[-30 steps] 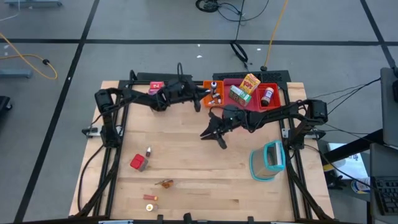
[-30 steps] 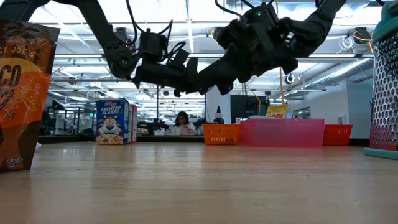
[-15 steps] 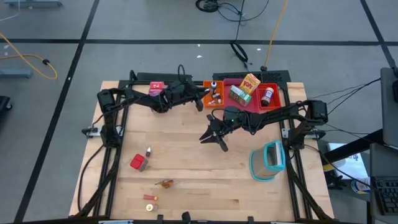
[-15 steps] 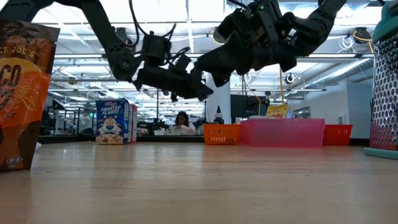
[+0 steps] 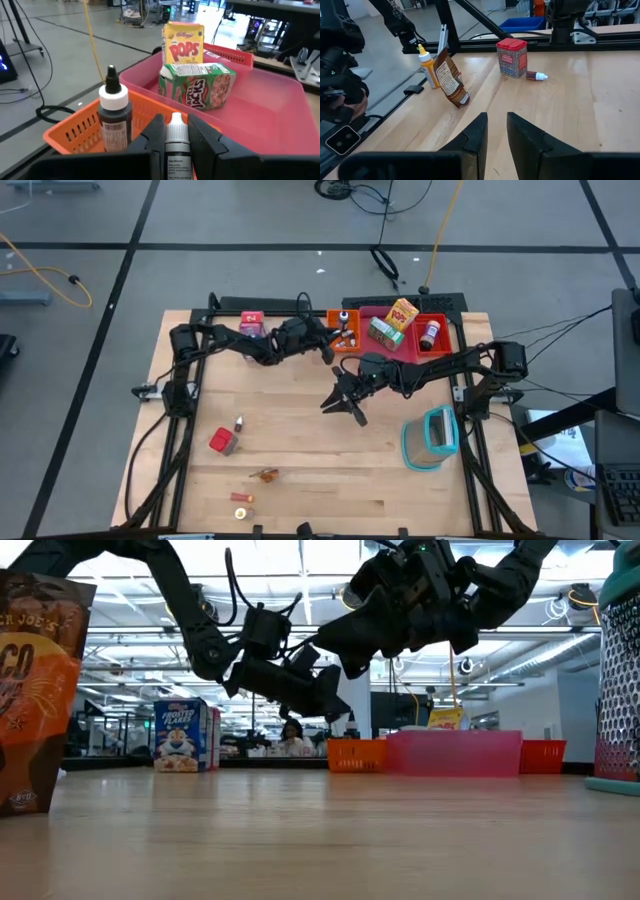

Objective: Pick & Place Kitchen Items
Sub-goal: Put the small purple food coloring bottle into the orange bin, then put the orange seasoning pack into the red bin

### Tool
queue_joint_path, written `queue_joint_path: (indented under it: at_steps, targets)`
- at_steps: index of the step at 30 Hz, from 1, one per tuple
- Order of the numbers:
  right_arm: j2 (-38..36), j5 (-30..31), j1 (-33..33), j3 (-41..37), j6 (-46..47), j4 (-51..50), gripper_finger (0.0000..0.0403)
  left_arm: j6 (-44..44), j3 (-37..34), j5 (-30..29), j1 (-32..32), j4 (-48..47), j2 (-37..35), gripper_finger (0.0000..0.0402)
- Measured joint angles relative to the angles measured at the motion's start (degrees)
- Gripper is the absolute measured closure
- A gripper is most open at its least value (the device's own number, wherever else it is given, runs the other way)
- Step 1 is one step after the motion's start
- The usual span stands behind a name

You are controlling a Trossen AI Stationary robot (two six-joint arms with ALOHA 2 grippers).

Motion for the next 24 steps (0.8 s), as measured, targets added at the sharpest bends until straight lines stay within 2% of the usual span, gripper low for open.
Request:
queue_joint_path:
  at_steps: [7, 10, 12, 20, 24]
  targets:
    - [0.0, 0.0, 0.0, 0.0, 0.0, -0.1, 0.0339, 0.1, 0.0, -2.1, -0.2, 0.2, 0.0, 0.0340]
    - [0.0, 0.0, 0.0, 0.0, 0.0, -0.3, 0.0339, -0.2, 0.0, -7.1, -0.4, 0.2, 0.0, 0.0326]
    - [0.0, 0.0, 0.0, 0.0, 0.0, -0.3, 0.0339, -0.5, 0.0, -9.0, -0.5, 0.1, 0.0, 0.0313]
    - [0.0, 0.0, 0.0, 0.0, -0.5, -0.3, 0.0339, -0.9, 0.0, -8.2, -0.8, -0.1, 0.0, 0.0236]
    - [0.0, 0.0, 0.0, 0.0, -0.5, -0.3, 0.0339, -0.9, 0.0, -8.2, -0.7, -0.1, 0.0, 0.0212]
